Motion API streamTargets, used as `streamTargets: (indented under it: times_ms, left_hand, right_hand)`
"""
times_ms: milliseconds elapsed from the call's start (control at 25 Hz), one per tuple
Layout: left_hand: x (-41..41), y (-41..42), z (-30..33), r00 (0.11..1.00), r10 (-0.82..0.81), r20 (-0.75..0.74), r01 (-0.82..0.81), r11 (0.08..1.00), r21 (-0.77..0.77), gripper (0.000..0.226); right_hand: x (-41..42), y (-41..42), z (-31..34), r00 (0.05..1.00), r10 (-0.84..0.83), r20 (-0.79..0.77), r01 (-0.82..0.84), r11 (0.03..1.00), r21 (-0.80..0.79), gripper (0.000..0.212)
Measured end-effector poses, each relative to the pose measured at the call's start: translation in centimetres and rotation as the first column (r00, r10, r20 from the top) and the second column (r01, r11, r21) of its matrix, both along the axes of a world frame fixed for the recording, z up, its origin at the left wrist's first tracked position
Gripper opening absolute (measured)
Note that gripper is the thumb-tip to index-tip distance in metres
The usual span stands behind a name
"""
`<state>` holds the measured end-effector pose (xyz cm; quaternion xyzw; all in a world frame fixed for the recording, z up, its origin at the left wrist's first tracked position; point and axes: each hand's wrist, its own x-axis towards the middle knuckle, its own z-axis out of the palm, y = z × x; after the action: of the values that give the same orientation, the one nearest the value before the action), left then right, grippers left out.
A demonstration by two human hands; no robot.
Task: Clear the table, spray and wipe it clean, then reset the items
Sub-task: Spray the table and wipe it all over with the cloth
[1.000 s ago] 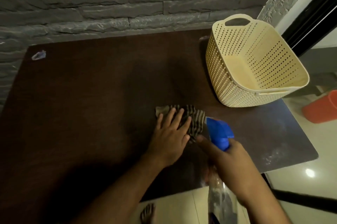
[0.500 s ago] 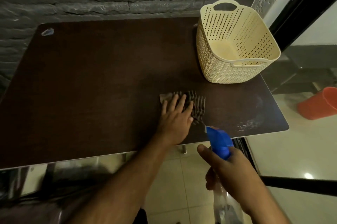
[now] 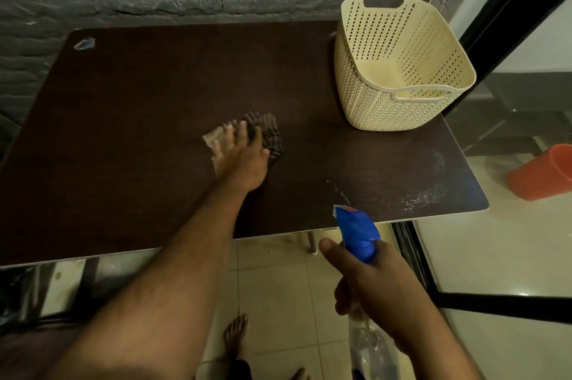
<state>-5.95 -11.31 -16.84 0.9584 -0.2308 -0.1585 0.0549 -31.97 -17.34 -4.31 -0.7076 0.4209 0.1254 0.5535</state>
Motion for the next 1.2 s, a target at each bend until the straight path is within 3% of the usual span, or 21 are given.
streamTargets:
  times_ms: [120, 200, 280, 360, 520, 600, 720, 800, 880, 1000, 1200]
  left_hand:
    - [-9.5, -0.1, -0.1, 0.946, -0.320, 0.045, 0.323, 0.945, -0.059, 0.056]
    - [-13.3, 2.9, -0.2, 0.908, -0.416, 0.050, 0.419, 0.906, -0.059, 0.055]
    - [-12.8, 6.5, -0.3, 0.916, -0.398, 0.059, 0.400, 0.917, -0.019, 0.054]
    - [-9.3, 8.8, -0.4, 0.958, -0.279, 0.071, 0.280, 0.960, 0.000, 0.057]
    - [-3.3, 3.6, -0.3, 0.996, -0.077, 0.041, 0.075, 0.996, 0.045, 0.056]
    - [-4.5, -1.2, -0.4, 0.994, -0.109, 0.029, 0.109, 0.994, 0.012, 0.055]
    - [-10.9, -5.3, -0.3, 0.944, -0.329, 0.041, 0.331, 0.942, -0.058, 0.055]
    - [-14.8, -4.2, 0.3, 0.889, -0.457, 0.037, 0.458, 0.886, -0.070, 0.055]
    - [-15.4, -0.9, 0.1, 0.873, -0.487, 0.033, 0.488, 0.871, -0.059, 0.054]
    - [-10.5, 4.5, -0.8, 0.909, -0.401, 0.112, 0.407, 0.913, -0.034, 0.057]
    - [2.5, 5.7, -0.2, 1.000, 0.010, 0.020, -0.010, 1.000, 0.027, 0.056]
  right_hand:
    - [-0.1, 0.6, 0.4, 1.000, -0.004, -0.014, 0.004, 1.000, -0.013, 0.037]
    - [-0.3, 0.5, 0.6, 0.999, -0.031, -0.018, 0.030, 0.999, -0.009, 0.034]
    - [-0.7, 0.2, 0.8, 0.998, -0.053, -0.028, 0.053, 0.999, 0.001, 0.033]
    - [-1.2, -0.2, 0.8, 0.998, -0.055, -0.043, 0.055, 0.998, -0.008, 0.033]
    - [-2.2, -1.2, 0.9, 0.994, -0.100, -0.045, 0.097, 0.993, -0.068, 0.038]
    - [-2.6, -1.3, 1.1, 0.992, -0.121, -0.029, 0.119, 0.990, -0.076, 0.042]
    - [-3.1, -1.4, 0.9, 0.989, -0.147, -0.013, 0.145, 0.986, -0.077, 0.045]
    - [-3.4, -1.4, 0.9, 0.988, -0.155, -0.019, 0.154, 0.986, -0.065, 0.044]
    - [-3.5, -1.5, 0.8, 0.986, -0.162, -0.031, 0.161, 0.986, -0.045, 0.041]
    - [-3.0, -1.4, 0.3, 0.990, -0.132, -0.048, 0.132, 0.991, -0.007, 0.034]
    - [-0.4, -0.5, -0.1, 0.999, -0.026, 0.035, 0.026, 1.000, 0.006, 0.031]
